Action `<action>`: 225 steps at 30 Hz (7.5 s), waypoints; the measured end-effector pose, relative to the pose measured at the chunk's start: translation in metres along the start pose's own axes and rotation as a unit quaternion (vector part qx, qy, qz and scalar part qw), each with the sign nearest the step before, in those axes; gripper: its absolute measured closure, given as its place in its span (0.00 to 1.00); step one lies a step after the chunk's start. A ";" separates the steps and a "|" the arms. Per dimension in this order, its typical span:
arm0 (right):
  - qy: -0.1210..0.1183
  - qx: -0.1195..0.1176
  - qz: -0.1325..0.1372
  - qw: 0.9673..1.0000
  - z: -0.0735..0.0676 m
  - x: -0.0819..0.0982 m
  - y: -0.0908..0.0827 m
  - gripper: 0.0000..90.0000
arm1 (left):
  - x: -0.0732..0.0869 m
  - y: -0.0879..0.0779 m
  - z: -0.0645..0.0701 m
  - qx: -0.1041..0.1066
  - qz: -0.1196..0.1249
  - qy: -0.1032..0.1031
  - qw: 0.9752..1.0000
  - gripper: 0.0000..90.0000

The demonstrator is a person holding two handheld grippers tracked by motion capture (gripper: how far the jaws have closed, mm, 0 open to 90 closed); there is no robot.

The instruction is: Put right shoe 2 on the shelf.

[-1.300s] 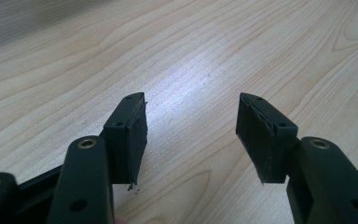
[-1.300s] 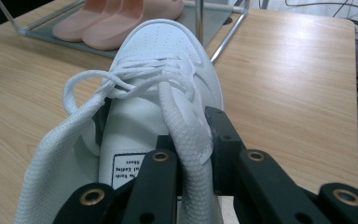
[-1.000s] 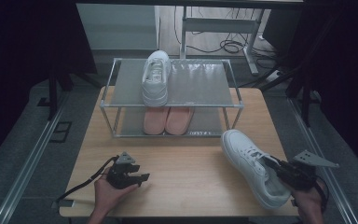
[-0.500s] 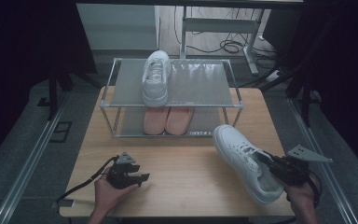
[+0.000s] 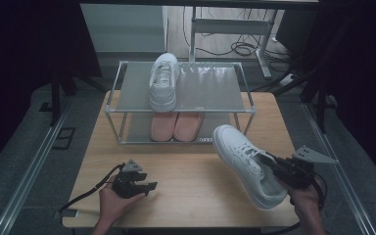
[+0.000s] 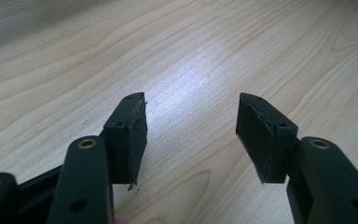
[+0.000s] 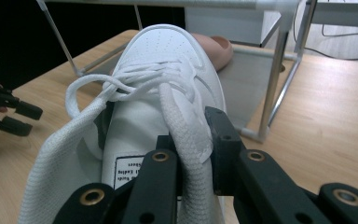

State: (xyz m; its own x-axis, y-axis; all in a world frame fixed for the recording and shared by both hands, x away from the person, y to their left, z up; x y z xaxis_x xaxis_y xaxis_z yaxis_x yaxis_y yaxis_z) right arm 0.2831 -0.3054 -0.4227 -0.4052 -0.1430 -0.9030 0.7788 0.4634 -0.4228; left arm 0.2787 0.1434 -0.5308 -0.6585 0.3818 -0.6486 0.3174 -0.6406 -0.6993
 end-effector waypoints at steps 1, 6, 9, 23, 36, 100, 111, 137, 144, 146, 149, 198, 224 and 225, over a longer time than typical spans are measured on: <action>-0.003 0.000 0.002 1.000 -0.002 -0.002 0.001 0.91 | 0.000 0.000 0.000 0.000 -0.001 0.000 1.000 0.49; -0.006 -0.009 0.010 1.000 -0.009 -0.013 0.006 0.91 | 0.000 0.000 0.000 0.000 -0.001 0.000 1.000 0.49; -0.009 -0.016 0.014 1.000 -0.015 -0.020 0.010 0.91 | 0.000 0.000 0.000 0.000 0.001 -0.001 1.000 0.49; -0.010 -0.028 0.037 0.999 -0.028 -0.056 0.025 0.91 | 0.000 0.000 -0.001 0.000 -0.002 0.002 1.000 0.49; -0.011 -0.030 0.050 0.998 -0.038 -0.099 0.043 0.91 | 0.000 0.000 -0.001 0.002 -0.001 0.001 1.000 0.49; 0.070 0.124 -0.061 0.988 -0.027 -0.235 0.234 0.90 | 0.001 -0.005 -0.007 0.013 0.009 -0.007 1.000 0.49; 0.073 0.133 -0.074 0.986 -0.025 -0.230 0.253 0.87 | 0.001 -0.006 -0.008 0.013 0.011 -0.012 1.000 0.49; 0.034 0.058 -0.019 0.998 -0.011 -0.207 0.177 0.94 | -0.001 -0.007 -0.004 0.013 0.013 -0.009 1.000 0.48; 0.005 0.064 -0.029 0.998 -0.007 -0.191 0.170 0.99 | -0.001 -0.006 -0.004 0.012 0.011 -0.007 1.000 0.48; -0.001 0.063 -0.033 0.997 -0.007 -0.185 0.170 0.99 | -0.001 -0.005 -0.004 0.011 0.008 -0.006 1.000 0.48; -0.003 0.061 -0.038 0.997 -0.006 -0.177 0.170 0.99 | -0.001 -0.005 -0.003 0.011 0.009 -0.007 1.000 0.48; -0.029 0.028 -0.063 0.997 -0.039 -0.146 0.188 1.00 | 0.000 -0.004 -0.004 0.011 0.004 -0.003 1.000 0.48; -0.052 0.004 -0.053 0.997 -0.074 -0.144 0.193 0.99 | 0.000 -0.005 -0.004 0.011 0.006 -0.005 1.000 0.48; -0.050 0.001 -0.054 0.997 -0.073 -0.144 0.193 0.99 | 0.000 -0.005 -0.004 0.011 0.006 -0.005 1.000 0.48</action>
State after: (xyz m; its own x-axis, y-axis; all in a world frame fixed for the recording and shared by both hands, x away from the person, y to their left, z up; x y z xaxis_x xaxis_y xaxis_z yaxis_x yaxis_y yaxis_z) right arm 0.4563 -0.1319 -0.3687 -0.4371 -0.2786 -0.8552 0.7344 0.4383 -0.5182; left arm 0.2798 0.1490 -0.5287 -0.6610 0.3672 -0.6545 0.3104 -0.6603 -0.6839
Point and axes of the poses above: each handheld gripper's, and its own axes: y roughly forward along the jaws, x roughly out of its underside, z roughly to its right, the point moved 3 cm from there along y, roughly forward along the jaws, and after that the axes turned 8 degrees about x, right-handed, at the moved point
